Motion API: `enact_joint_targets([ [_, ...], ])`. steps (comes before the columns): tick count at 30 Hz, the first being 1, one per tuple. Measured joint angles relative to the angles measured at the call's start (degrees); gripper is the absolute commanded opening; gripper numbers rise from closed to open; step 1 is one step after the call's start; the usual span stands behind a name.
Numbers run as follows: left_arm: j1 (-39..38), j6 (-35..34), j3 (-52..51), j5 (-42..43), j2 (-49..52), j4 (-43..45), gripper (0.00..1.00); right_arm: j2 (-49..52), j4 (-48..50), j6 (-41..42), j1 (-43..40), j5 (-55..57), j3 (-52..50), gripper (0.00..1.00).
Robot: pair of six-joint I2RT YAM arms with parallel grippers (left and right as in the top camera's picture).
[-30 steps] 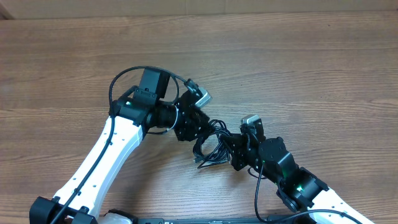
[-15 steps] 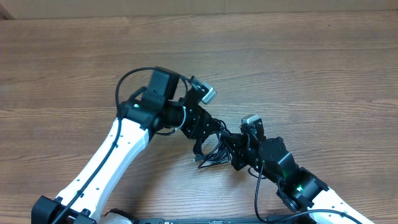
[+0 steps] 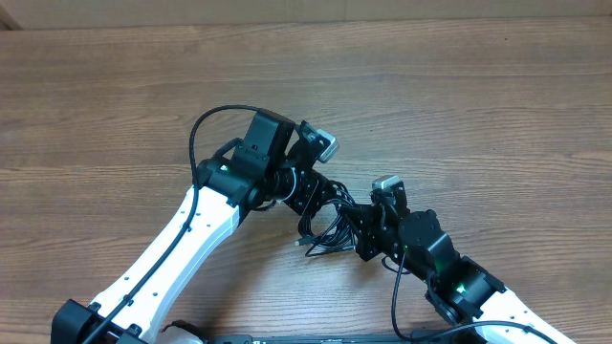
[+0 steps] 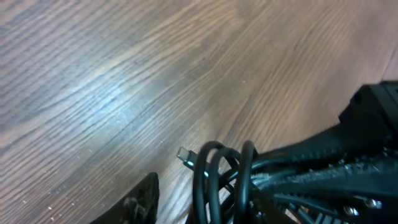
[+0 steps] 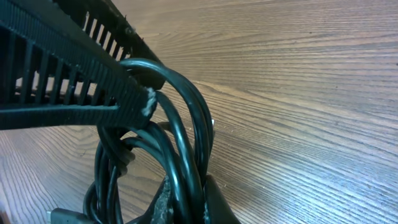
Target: Untangle cables
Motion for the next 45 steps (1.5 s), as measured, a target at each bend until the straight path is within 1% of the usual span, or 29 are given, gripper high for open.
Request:
enact_joint_targets([
  [3, 0.0, -2.23, 0.0, -0.42, -0.02, 2.4, 0.37, 0.0, -0.04, 0.09, 0.0, 0.0, 0.0, 0.04],
  [6, -0.04, -4.57, 0.0, -0.46, -0.02, 4.07, 0.32, 0.0, -0.02, 0.09, -0.07, -0.04, 0.0, 0.04],
  [8, -0.04, -5.62, 0.02, -0.5, -0.07, 4.66, 0.31, 0.0, -0.02, 0.07, -0.07, -0.31, 0.0, 0.04],
  [11, -0.04, -6.71, 0.02, -0.63, -0.07, 3.85, 0.25, 0.0, -0.07, 0.07, -0.04, -0.72, 0.0, 0.04],
  [15, -0.04, -7.21, 0.15, -0.83, -0.07, 1.22, 0.2, 0.04, -0.52, 0.04, -0.04, -1.53, 0.0, 0.04],
  [18, -0.07, -7.23, 0.17, -1.57, -0.07, -0.59, 0.2, 0.24, -0.55, 0.02, 0.04, -1.97, -0.04, 0.04],
  [23, -0.15, -7.23, 0.17, -3.76, -0.07, -2.12, 0.29, 0.31, -0.63, 0.02, 0.04, -2.21, -0.04, 0.04],
  [26, -0.15, -7.21, 0.22, -4.7, -0.07, -3.54, 0.29, 0.31, -0.79, 0.0, 0.04, -2.47, -0.11, 0.04],
  [27, -0.15, -7.19, 0.28, -5.05, -0.07, -4.24, 0.28, 0.31, -0.81, -0.04, 0.04, -2.58, -0.15, 0.04],
  [30, -0.15, -7.17, 0.39, -5.64, -0.07, -5.97, 0.15, 0.31, -0.79, -0.15, 0.07, -2.91, -0.22, 0.04],
  [32, -0.22, -7.08, 0.39, -5.97, -0.07, -6.84, 0.1, 0.31, -0.68, -0.2, 0.07, -3.04, -0.33, 0.04],
  [35, -0.44, -7.23, 0.39, -6.84, -0.07, -6.95, 0.05, 0.31, -0.59, -0.15, 0.11, -3.02, -0.33, 0.04],
  [45, -0.63, -9.9, 0.39, -9.6, 0.11, -7.65, 0.04, 0.31, -0.2, -0.11, 0.11, -3.02, -0.33, 0.04],
])
